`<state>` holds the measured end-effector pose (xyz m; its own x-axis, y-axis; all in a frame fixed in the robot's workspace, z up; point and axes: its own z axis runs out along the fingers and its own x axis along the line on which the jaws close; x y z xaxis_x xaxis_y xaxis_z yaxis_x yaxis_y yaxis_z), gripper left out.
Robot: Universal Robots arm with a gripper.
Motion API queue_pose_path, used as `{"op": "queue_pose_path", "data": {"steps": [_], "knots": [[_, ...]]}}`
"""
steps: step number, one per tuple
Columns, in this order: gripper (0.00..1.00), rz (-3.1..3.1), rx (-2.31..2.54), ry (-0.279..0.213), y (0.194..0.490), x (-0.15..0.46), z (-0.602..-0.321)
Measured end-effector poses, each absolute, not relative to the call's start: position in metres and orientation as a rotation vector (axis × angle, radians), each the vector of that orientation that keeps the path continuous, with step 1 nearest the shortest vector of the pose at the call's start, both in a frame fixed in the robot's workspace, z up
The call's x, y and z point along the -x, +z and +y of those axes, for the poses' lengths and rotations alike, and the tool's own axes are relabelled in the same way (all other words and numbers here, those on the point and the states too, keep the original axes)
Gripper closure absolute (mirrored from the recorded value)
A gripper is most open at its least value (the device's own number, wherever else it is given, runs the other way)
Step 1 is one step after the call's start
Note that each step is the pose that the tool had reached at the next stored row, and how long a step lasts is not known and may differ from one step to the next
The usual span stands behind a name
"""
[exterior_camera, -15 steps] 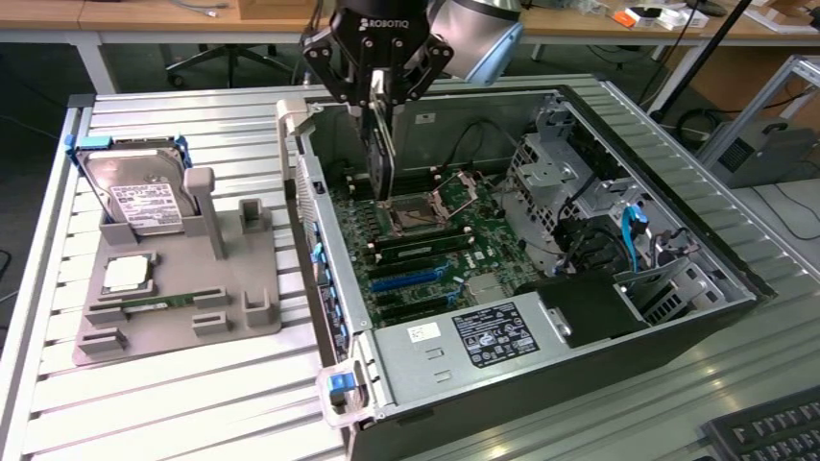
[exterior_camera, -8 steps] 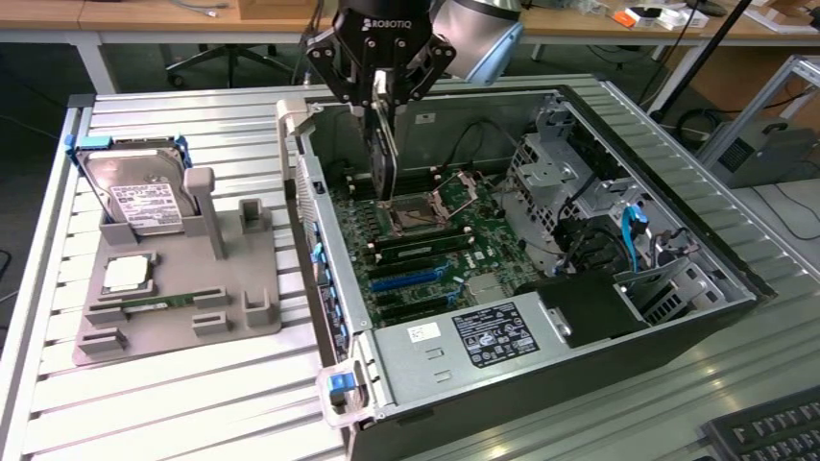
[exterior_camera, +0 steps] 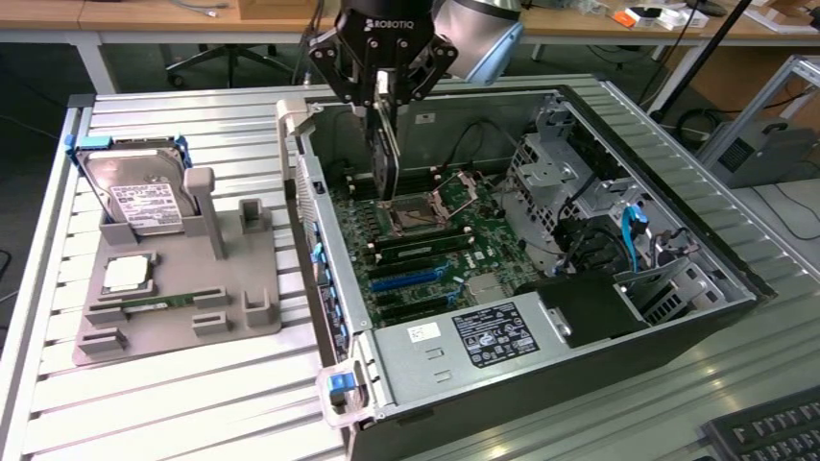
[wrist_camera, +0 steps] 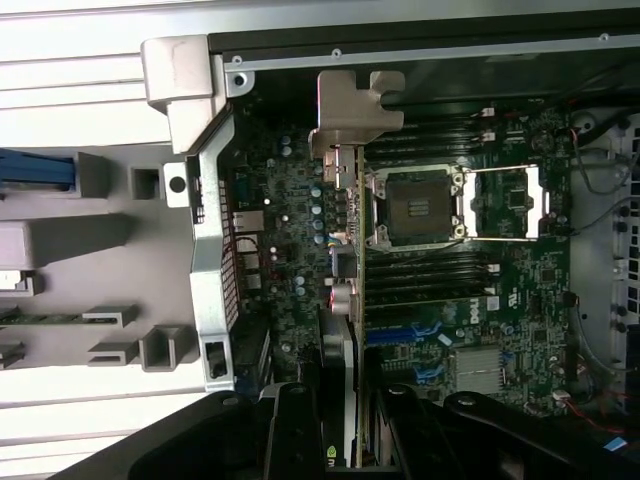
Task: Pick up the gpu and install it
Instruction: 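Pick up the gpu and move the gpu toward the slot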
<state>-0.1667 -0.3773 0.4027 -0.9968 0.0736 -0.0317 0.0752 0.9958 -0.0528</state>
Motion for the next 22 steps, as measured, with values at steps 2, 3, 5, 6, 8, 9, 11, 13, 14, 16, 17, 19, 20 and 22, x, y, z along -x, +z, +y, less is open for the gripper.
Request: {"op": "queue_pose_path", "data": {"steps": [2, 3, 5, 6, 8, 9, 11, 13, 14, 16, 17, 19, 20, 22], "knots": [[0.73, 3.108, -0.116, -0.084, 0.403, 0.166, -0.377], [0.73, 3.108, -0.116, -0.084, 0.403, 0.166, -0.377], [0.73, 3.108, -0.116, -0.084, 0.402, 0.165, -0.377], [0.73, 3.108, -0.116, -0.084, 0.402, 0.165, -0.377], [0.73, 3.108, -0.116, -0.085, 0.402, 0.165, -0.377], [0.73, 3.108, -0.116, -0.085, 0.402, 0.164, -0.377], [0.73, 3.108, -0.116, -0.085, 0.402, 0.163, -0.377], [0.73, 3.108, -0.116, -0.086, 0.402, 0.162, -0.377], [0.73, 3.108, -0.116, -0.086, 0.402, 0.161, -0.377], [0.73, 3.108, -0.116, -0.086, 0.402, 0.16, -0.377], [0.73, 3.108, -0.116, -0.086, 0.401, 0.158, -0.377], [0.73, 3.108, -0.116, -0.087, 0.401, 0.157, -0.377], [0.73, 3.108, -0.116, -0.087, 0.401, 0.156, -0.377], [0.73, 3.108, -0.116, -0.087, 0.401, 0.154, -0.377]]}}
